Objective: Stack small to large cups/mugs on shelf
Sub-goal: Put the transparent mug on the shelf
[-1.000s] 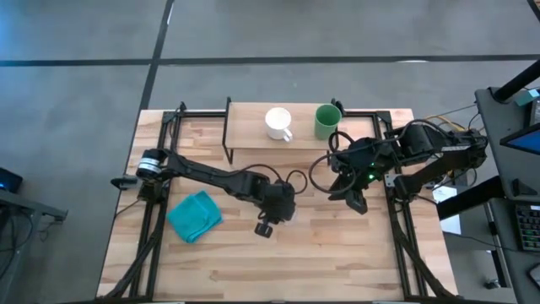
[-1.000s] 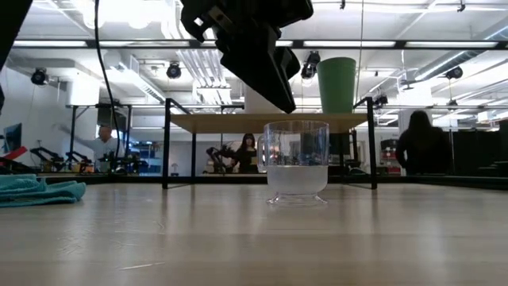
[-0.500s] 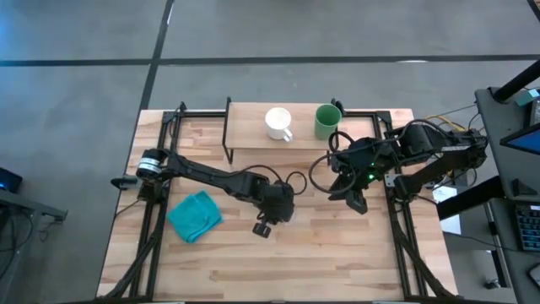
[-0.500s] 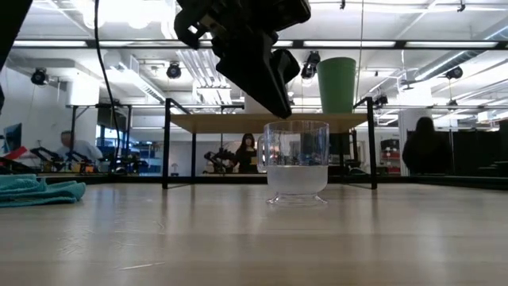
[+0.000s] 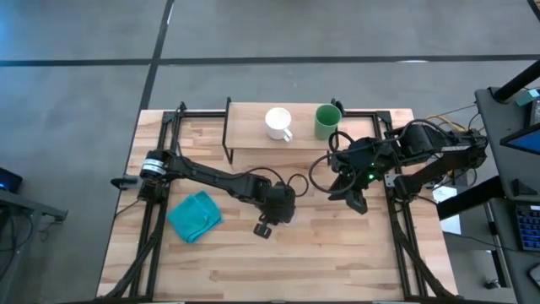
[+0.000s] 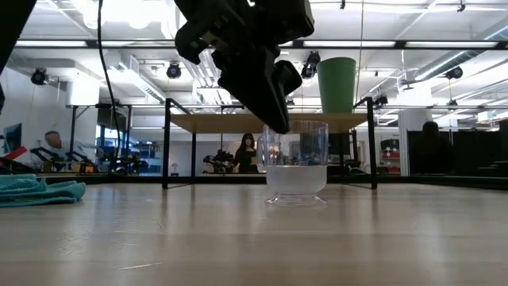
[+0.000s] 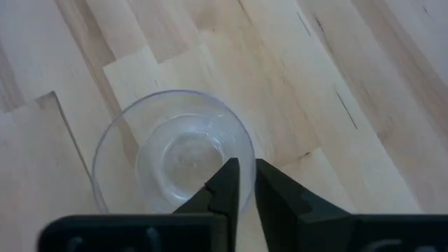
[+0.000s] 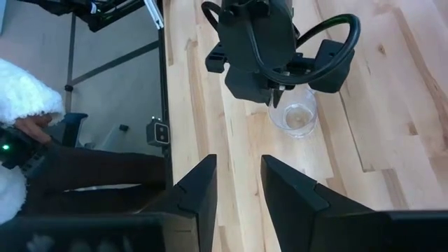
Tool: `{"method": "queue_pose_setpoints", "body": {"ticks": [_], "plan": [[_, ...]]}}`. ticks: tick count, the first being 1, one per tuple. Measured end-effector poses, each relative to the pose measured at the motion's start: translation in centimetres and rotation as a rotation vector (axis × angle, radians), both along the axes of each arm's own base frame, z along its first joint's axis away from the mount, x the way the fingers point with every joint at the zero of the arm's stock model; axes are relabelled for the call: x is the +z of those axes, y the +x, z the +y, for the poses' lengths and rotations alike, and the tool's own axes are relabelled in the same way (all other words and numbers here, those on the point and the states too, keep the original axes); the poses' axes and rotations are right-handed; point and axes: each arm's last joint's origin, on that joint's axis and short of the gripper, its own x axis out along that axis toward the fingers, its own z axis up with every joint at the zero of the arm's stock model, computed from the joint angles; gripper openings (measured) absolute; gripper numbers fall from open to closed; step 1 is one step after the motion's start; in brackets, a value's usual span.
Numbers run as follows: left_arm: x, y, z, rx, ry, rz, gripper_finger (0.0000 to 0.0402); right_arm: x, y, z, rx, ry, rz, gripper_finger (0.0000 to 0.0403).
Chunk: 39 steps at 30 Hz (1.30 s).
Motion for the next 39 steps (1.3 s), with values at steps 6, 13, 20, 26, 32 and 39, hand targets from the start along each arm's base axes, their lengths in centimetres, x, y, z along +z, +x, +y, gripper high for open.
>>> {"method": "queue_pose_setpoints", "body": {"ticks": [6,13,20,26,32,39], "plan": [[0.2,-0.2,0.0,0.002,0.006,0.024,0.0001,0.0,0.0,0.0,0.000,0.000,-0.001,0.0105],[3.7,-1.9,0.7,0.077,0.154,0.123,0.0000,0.0,0.0,0.0,0.000,0.001,-0.003,0.0100],[11.6,-4.5,2.1,0.279,0.257,-0.003,0.0000,0.0,0.1,-0.1,-0.016,-0.016,-0.008,0.0102],[18.3,-7.5,4.5,0.522,0.120,-0.125,0.0000,0.0,0.1,-0.2,-0.036,-0.038,-0.012,0.0101],[21.5,-10.1,7.9,0.712,0.144,-0.198,0.0000,-0.1,0.1,-0.2,-0.037,-0.042,-0.011,0.0103],[21.2,-11.2,12.7,0.852,0.106,-0.115,0.0000,-0.1,0.1,-0.3,-0.054,-0.060,-0.013,0.0101]]}}
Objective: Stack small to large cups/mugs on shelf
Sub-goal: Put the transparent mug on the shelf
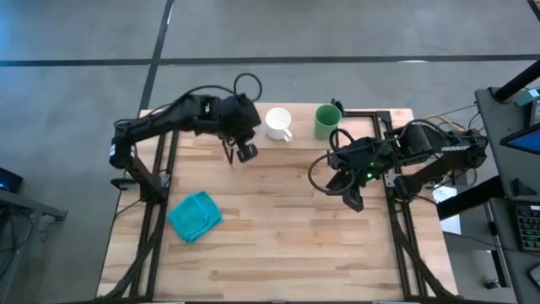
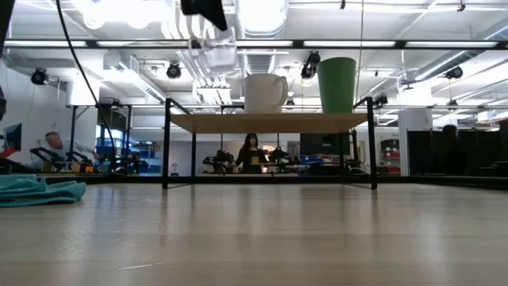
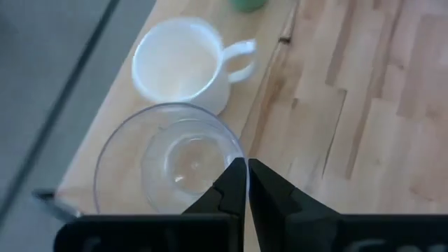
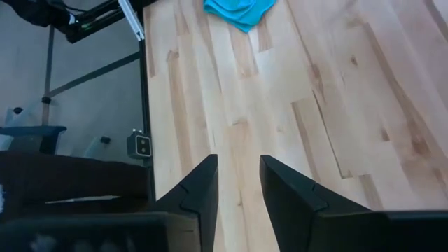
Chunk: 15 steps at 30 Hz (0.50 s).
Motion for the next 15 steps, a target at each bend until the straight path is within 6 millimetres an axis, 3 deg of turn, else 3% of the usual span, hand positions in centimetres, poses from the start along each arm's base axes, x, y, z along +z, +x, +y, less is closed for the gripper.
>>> {"method": "queue_pose_setpoints", "body": {"ticks": [6,11,15], "plan": [[-1.1,0.5,2.8,0.029,-0.024,0.046,0.0000,0.0,0.0,0.0,-0.003,0.001,0.002,0.0105],[-2.3,1.0,3.5,-0.194,-0.006,0.159,0.0000,0.0,0.0,0.0,-0.003,0.001,0.001,0.0105],[-3.1,0.7,3.6,-0.256,-0.005,0.257,0.0000,0.0,0.0,0.0,-0.003,0.001,0.002,0.0103]]}}
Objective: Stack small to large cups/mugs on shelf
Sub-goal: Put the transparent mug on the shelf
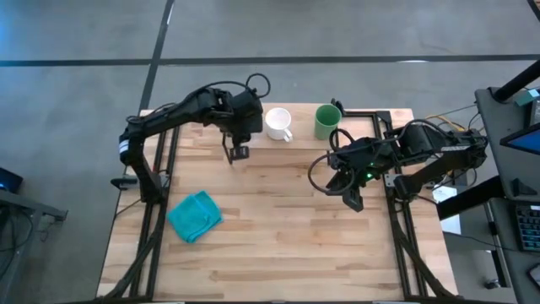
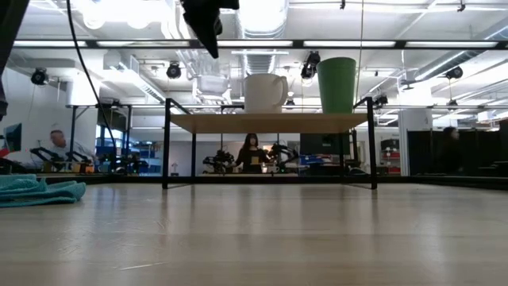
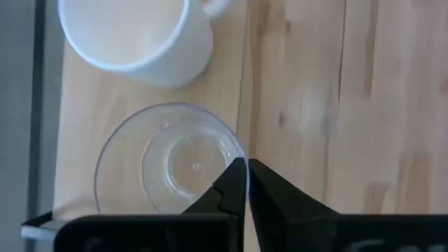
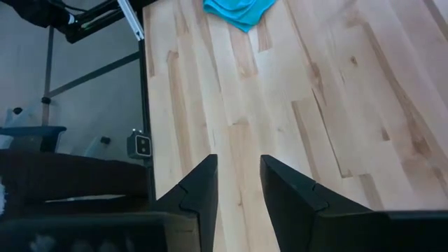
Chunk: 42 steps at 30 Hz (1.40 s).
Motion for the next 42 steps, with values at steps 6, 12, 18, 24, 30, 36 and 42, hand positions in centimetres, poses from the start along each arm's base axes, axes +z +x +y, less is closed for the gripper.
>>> {"method": "queue_pose_setpoints", "body": {"ticks": [6,12,18,24,30,36,42], "plan": [[0.0,-0.1,0.0,-0.077,0.031,0.027,0.0000,0.0,0.0,0.0,0.001,-0.001,0.000,0.0101],[0.0,-0.1,0.0,-0.169,0.066,0.046,0.0000,0.0,0.0,0.0,0.020,-0.017,-0.006,0.0105],[0.0,-0.1,0.2,0.027,0.007,0.001,0.0000,0.0,0.0,0.0,0.019,-0.016,-0.006,0.0101],[0.3,0.4,0.6,0.251,-0.042,-0.106,0.0000,0.0,0.0,0.0,0.017,-0.025,-0.007,0.0101],[0.6,0.5,1.7,0.505,-0.139,-0.230,0.0000,0.0,0.0,-0.1,0.004,-0.038,-0.010,0.0101],[0.4,0.0,2.8,0.615,-0.171,-0.238,0.0000,0.0,0.0,-0.1,0.002,-0.036,-0.010,0.0102],[-0.3,-0.2,3.6,0.686,-0.202,-0.228,0.0000,0.0,0.0,-0.1,-0.003,-0.032,-0.008,0.0100]]}}
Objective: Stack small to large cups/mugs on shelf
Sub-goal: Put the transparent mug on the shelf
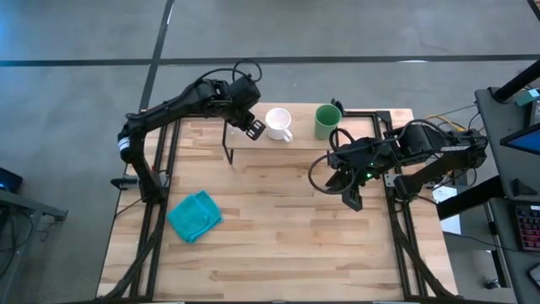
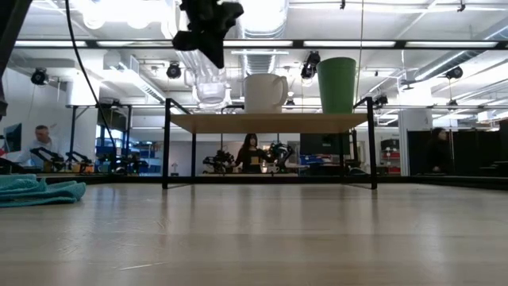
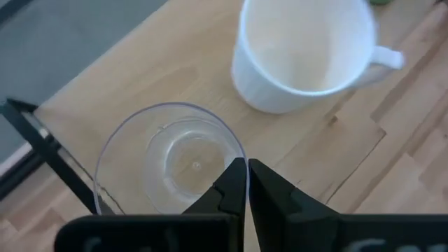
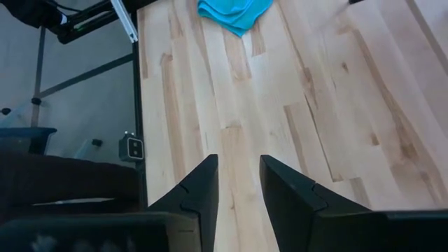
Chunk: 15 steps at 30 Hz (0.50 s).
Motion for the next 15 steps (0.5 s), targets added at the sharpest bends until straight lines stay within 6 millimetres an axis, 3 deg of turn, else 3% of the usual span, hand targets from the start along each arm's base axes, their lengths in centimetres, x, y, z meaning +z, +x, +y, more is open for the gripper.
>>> {"method": "queue_pose_setpoints", "body": {"ticks": [8,15], "plan": [[-3.0,0.2,0.6,0.040,-0.064,0.062,0.0000,0.0,0.0,0.0,-0.001,0.001,0.000,0.0100],[-2.9,0.8,0.9,0.021,-0.027,0.011,0.0000,0.0,0.0,0.0,0.000,0.001,0.000,0.0102]]}}
